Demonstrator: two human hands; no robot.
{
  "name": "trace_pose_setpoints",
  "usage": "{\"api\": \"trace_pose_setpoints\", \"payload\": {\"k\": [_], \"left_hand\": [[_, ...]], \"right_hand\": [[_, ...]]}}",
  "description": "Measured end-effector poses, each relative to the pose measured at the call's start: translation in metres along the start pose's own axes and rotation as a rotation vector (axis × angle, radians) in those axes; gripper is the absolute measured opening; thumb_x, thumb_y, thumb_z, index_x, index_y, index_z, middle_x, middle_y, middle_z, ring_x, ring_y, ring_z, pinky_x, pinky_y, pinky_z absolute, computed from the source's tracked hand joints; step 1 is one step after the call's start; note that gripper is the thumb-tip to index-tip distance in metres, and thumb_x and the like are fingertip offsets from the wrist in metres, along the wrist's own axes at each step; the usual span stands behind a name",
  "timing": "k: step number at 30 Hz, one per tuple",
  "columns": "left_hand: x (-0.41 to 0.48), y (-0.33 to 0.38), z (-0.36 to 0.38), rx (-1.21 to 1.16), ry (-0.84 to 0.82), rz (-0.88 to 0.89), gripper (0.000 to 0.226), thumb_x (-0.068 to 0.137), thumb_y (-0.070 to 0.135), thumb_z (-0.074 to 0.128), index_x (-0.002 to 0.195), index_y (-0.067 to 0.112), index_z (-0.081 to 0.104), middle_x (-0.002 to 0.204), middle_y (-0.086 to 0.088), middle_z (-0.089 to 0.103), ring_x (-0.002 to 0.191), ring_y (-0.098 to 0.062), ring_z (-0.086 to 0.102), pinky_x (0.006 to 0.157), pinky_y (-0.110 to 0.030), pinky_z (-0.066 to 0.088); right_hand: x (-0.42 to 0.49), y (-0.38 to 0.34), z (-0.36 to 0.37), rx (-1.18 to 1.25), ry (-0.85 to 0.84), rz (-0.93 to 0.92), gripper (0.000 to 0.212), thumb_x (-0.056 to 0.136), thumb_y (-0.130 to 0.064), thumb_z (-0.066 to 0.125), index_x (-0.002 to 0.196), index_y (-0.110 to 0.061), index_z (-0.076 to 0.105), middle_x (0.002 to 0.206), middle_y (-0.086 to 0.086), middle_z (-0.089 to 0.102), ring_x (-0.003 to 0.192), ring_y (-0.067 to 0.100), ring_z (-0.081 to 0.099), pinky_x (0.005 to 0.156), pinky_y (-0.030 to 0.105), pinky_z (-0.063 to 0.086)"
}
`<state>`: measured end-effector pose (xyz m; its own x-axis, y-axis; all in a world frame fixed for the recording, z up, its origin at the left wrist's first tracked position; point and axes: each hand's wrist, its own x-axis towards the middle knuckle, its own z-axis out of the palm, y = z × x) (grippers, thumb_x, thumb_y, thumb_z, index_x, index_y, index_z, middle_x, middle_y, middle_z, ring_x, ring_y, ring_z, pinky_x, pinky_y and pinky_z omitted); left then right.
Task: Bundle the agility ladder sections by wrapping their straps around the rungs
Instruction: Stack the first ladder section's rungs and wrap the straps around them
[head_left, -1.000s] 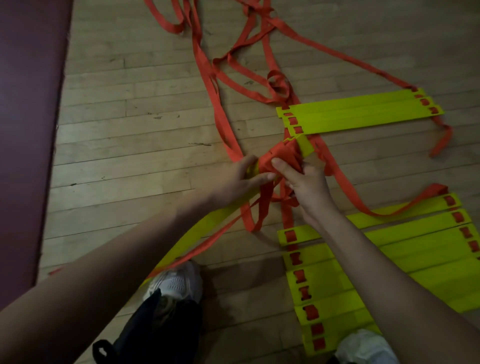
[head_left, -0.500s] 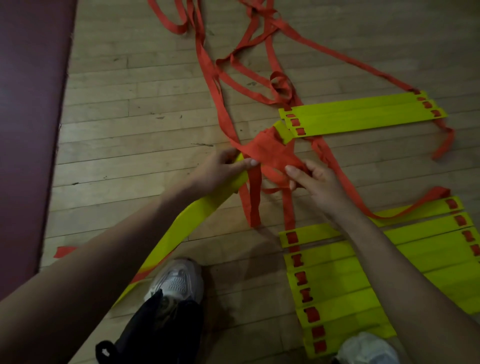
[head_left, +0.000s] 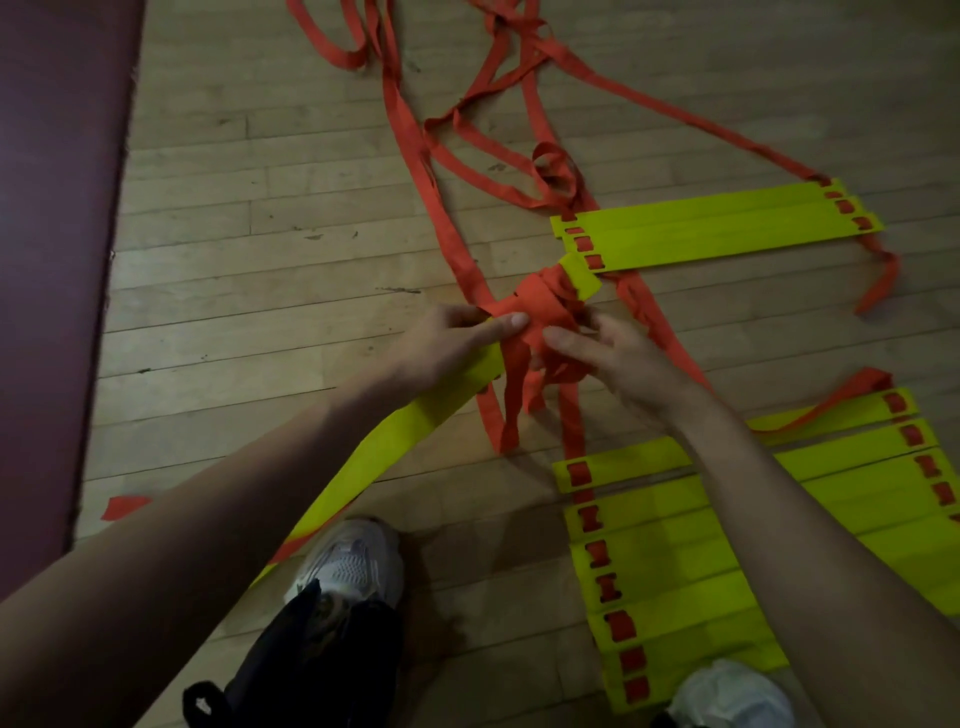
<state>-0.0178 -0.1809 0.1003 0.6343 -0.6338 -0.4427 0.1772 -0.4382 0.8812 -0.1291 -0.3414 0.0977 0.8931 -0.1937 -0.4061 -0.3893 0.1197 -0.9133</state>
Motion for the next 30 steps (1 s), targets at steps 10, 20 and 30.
{"api": "trace_pose_setpoints", "payload": {"k": [10,20,30], "left_hand": [[0.003,-0.004,-0.003,0.018,-0.034,-0.089,0.047,0.079,0.057,0.065,0.086,0.012,0.076,0.079,-0.001,0.075,0.077,-0.013,0.071,0.075,-0.029,0.055],[0.004,-0.021,-0.002,0.909,0.349,0.441,0.058,0.078,0.076,0.048,0.071,0.018,0.050,0.061,0.004,0.051,0.066,-0.027,0.062,0.054,-0.032,0.042],[0.018,-0.027,0.000,0.514,0.204,0.287,0.041,0.078,0.057,0.068,0.096,0.020,0.075,0.089,0.000,0.073,0.086,-0.017,0.067,0.072,-0.027,0.050]], "right_hand": [[0.003,0.009,0.000,-0.112,0.121,-0.051,0.025,0.088,-0.023,0.066,0.068,-0.017,0.052,0.048,-0.007,0.044,0.043,0.005,0.039,0.044,0.016,0.031],[0.006,0.010,0.003,-0.056,0.161,-0.054,0.020,0.091,-0.018,0.063,0.072,-0.015,0.056,0.048,-0.011,0.043,0.045,0.003,0.038,0.044,0.014,0.030],[0.004,0.017,0.007,0.011,0.201,-0.049,0.019,0.091,-0.016,0.062,0.074,-0.014,0.054,0.049,-0.009,0.042,0.044,0.001,0.038,0.044,0.014,0.031]]}}
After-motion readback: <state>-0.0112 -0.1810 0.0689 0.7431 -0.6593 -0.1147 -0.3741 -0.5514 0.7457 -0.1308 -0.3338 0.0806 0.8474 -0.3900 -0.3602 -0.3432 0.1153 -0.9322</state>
